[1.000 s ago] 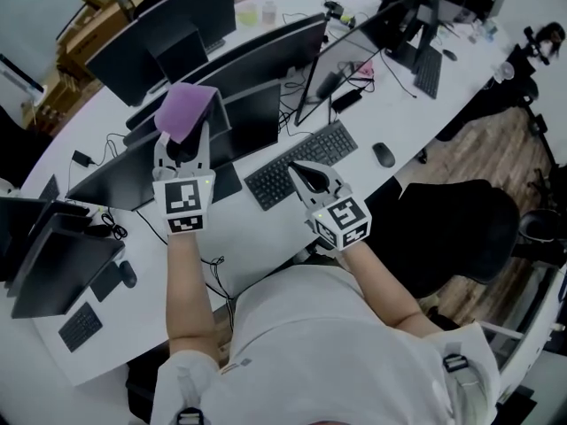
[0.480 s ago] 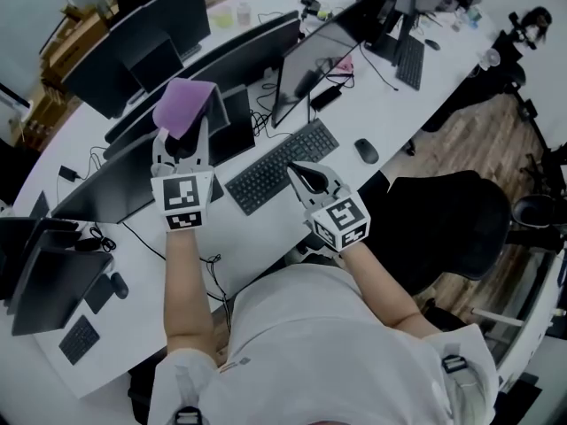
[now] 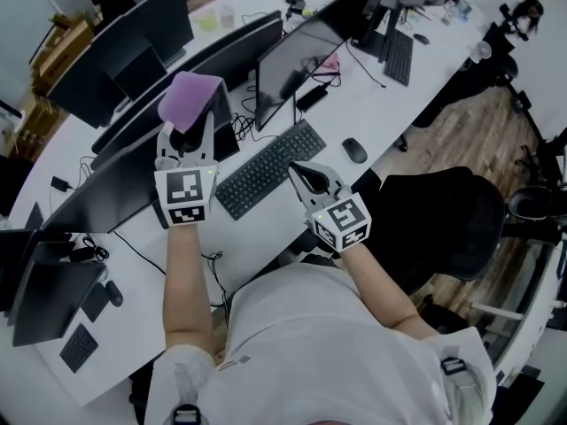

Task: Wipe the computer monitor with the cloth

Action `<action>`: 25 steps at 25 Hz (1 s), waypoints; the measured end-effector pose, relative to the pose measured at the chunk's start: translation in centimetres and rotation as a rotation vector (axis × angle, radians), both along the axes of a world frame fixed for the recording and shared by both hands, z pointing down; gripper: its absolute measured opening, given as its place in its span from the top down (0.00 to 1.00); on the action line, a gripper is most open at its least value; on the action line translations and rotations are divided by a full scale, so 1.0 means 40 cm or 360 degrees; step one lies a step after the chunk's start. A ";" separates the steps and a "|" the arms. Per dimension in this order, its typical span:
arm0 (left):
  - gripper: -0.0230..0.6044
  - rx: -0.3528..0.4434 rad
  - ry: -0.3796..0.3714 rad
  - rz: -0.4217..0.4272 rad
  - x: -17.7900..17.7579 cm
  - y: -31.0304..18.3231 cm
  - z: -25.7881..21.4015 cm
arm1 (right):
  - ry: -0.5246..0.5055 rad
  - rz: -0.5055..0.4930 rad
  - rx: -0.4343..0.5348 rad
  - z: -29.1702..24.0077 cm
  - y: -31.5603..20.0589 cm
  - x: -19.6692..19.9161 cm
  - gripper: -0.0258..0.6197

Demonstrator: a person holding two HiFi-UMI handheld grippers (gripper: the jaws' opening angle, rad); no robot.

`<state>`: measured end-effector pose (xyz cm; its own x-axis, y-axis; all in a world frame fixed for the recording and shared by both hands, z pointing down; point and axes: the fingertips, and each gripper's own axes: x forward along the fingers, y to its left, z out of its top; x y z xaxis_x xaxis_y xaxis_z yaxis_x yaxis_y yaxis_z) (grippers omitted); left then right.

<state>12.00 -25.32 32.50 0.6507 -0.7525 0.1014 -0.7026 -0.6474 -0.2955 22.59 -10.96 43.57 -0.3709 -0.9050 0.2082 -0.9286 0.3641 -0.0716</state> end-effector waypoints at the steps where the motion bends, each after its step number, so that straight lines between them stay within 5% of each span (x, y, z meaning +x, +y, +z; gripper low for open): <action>1: 0.81 -0.0005 0.0011 0.0010 0.013 0.000 0.001 | 0.0000 0.0008 -0.0003 0.002 0.002 0.009 0.95; 10: 0.81 -0.0058 0.0100 0.0100 0.120 0.010 0.009 | 0.0005 0.0090 -0.0012 0.008 0.024 0.089 0.95; 25: 0.81 -0.0462 0.0442 0.0315 0.252 0.112 0.136 | 0.0017 0.0147 -0.0063 0.036 0.072 0.139 0.95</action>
